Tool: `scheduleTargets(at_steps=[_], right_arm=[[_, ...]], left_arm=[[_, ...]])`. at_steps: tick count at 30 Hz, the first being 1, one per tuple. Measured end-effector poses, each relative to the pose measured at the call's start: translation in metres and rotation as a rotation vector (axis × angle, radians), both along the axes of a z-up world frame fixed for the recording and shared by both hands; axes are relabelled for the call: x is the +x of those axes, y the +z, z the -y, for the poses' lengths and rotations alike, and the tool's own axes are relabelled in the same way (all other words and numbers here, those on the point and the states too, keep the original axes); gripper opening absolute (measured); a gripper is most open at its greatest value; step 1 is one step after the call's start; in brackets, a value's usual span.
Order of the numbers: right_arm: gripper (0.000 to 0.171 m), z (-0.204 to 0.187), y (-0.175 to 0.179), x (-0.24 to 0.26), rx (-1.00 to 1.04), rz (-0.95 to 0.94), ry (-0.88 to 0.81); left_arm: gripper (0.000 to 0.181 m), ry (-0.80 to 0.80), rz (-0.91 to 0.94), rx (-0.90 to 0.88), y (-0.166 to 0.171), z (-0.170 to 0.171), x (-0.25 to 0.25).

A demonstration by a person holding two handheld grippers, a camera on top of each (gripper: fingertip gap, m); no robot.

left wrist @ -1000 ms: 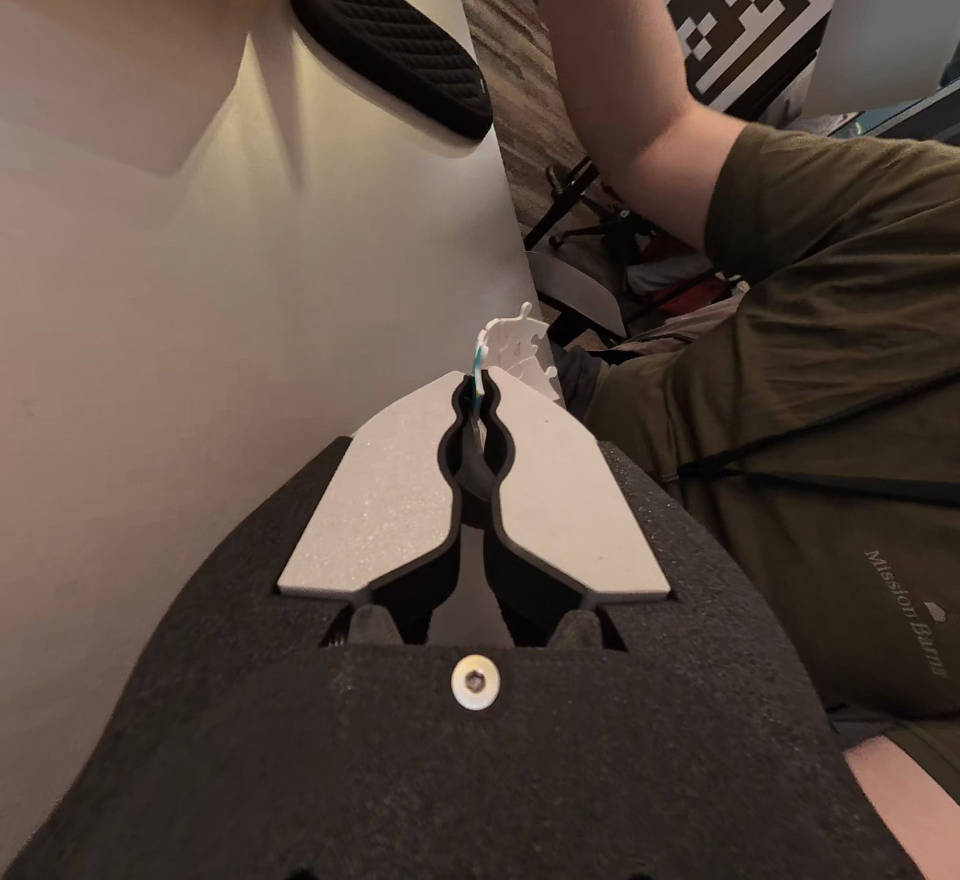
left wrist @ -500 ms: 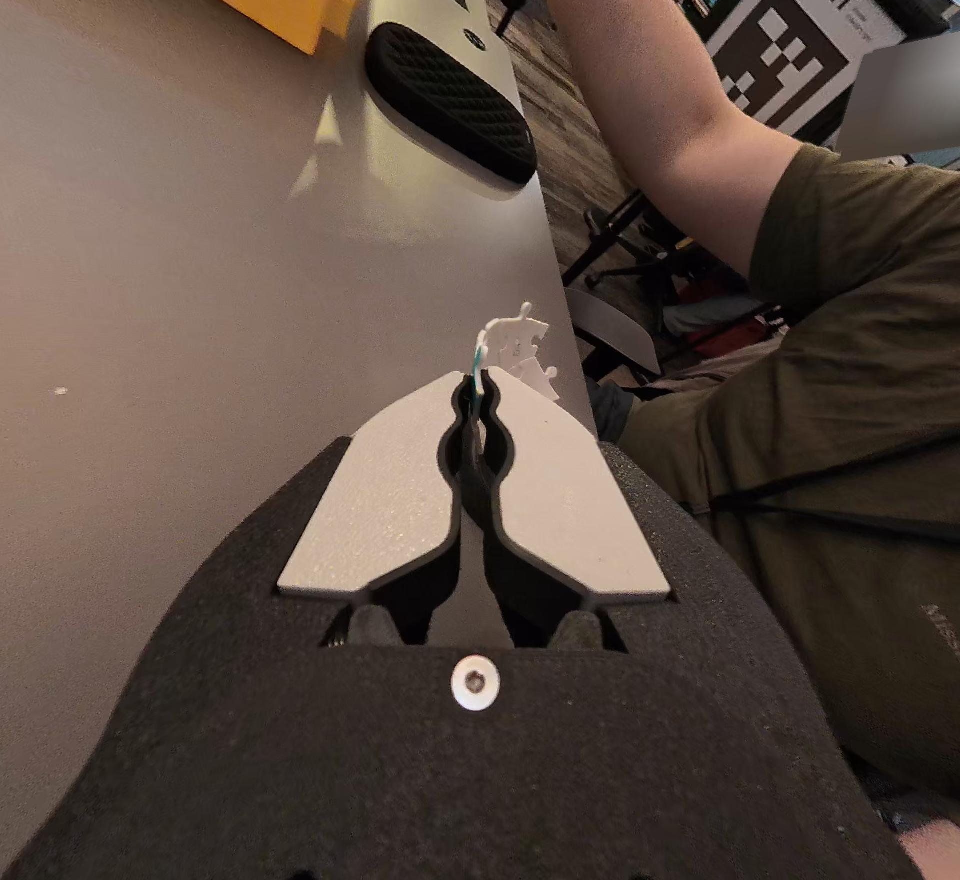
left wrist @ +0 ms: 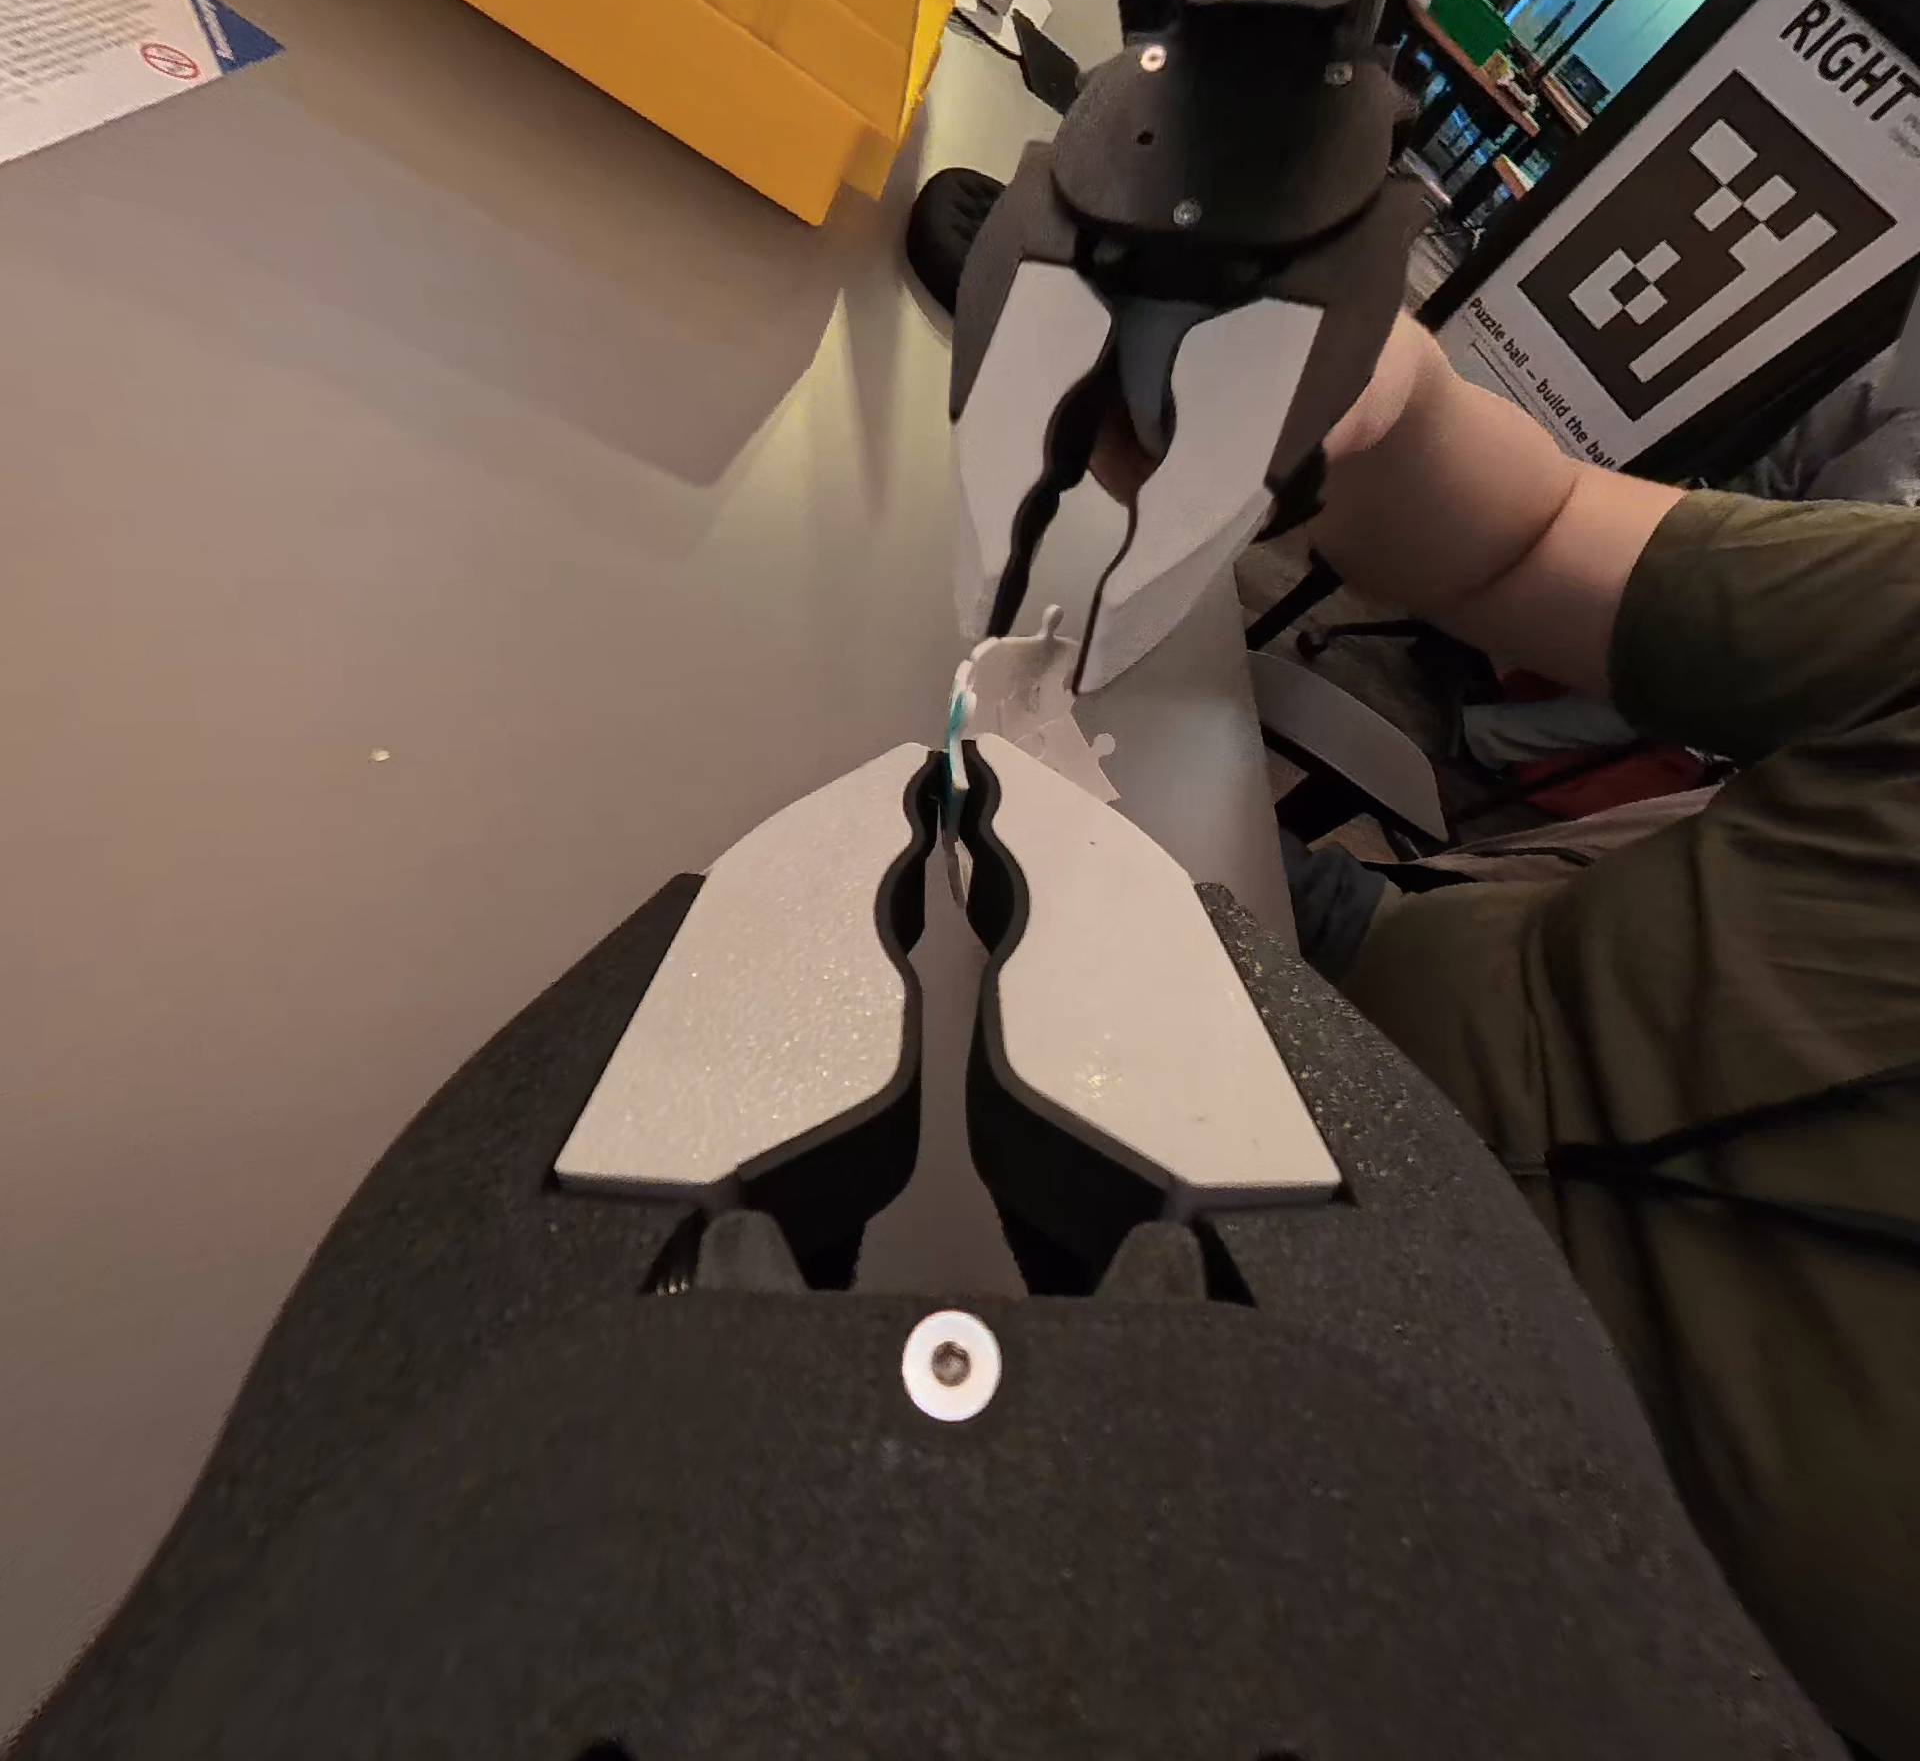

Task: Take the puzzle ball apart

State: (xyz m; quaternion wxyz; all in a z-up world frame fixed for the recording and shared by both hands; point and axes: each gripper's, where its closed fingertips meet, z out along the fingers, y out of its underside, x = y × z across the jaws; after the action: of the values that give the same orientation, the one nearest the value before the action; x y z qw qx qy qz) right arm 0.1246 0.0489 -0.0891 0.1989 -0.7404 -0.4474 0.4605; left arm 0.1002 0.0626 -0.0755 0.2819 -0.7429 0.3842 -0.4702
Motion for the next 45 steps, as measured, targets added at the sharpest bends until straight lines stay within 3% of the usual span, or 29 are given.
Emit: scheduleTargets(at_steps=[1,6,10,15,18,22,25,30,32,36,42,45], right_arm=[[0.005,0.002,0.000,-0.002,-0.001,0.000,0.018],[0.003,-0.001,0.000,0.000,0.067,0.012,0.032],[0.003,0.001,0.002,0.001,0.013,-0.027,0.015],[0.003,0.004,0.004,-0.001,0.018,-0.038,0.008],[0.004,0.010,0.004,0.000,0.097,-0.025,0.095],[0.007,0.027,0.023,0.003,0.262,-0.142,0.304],[0.007,0.019,0.029,0.003,0.339,-0.166,0.293],[0.005,-0.002,0.016,-0.006,0.089,-0.065,0.089],[0.007,-0.006,0.012,-0.008,0.033,-0.051,0.047],[0.003,-0.002,0.011,-0.012,0.075,-0.048,0.061],[0.004,0.017,0.023,-0.006,0.033,-0.147,0.249],[0.004,0.008,0.013,-0.009,0.064,-0.082,0.208]], left_arm=[[0.002,0.007,0.002,-0.002,0.001,-0.001,-0.001],[0.005,-0.019,0.043,-0.016,0.006,0.003,0.000],[0.018,-0.047,0.055,-0.052,0.005,0.008,0.006],[0.006,-0.076,-0.007,-0.049,-0.007,0.014,0.012],[0.004,-0.116,0.011,-0.076,-0.005,0.020,0.013],[0.004,-0.204,0.093,-0.117,0.008,0.035,0.016],[0.004,-0.172,0.130,-0.111,0.015,0.030,0.017],[0.004,-0.036,-0.024,0.130,0.007,0.009,0.010],[0.004,-0.003,-0.053,0.146,0.004,0.004,0.009],[0.004,-0.013,-0.016,0.082,0.005,0.006,0.010],[0.005,-0.130,0.052,0.065,0.017,0.025,0.016],[0.005,-0.089,-0.002,0.066,0.009,0.018,0.013]])
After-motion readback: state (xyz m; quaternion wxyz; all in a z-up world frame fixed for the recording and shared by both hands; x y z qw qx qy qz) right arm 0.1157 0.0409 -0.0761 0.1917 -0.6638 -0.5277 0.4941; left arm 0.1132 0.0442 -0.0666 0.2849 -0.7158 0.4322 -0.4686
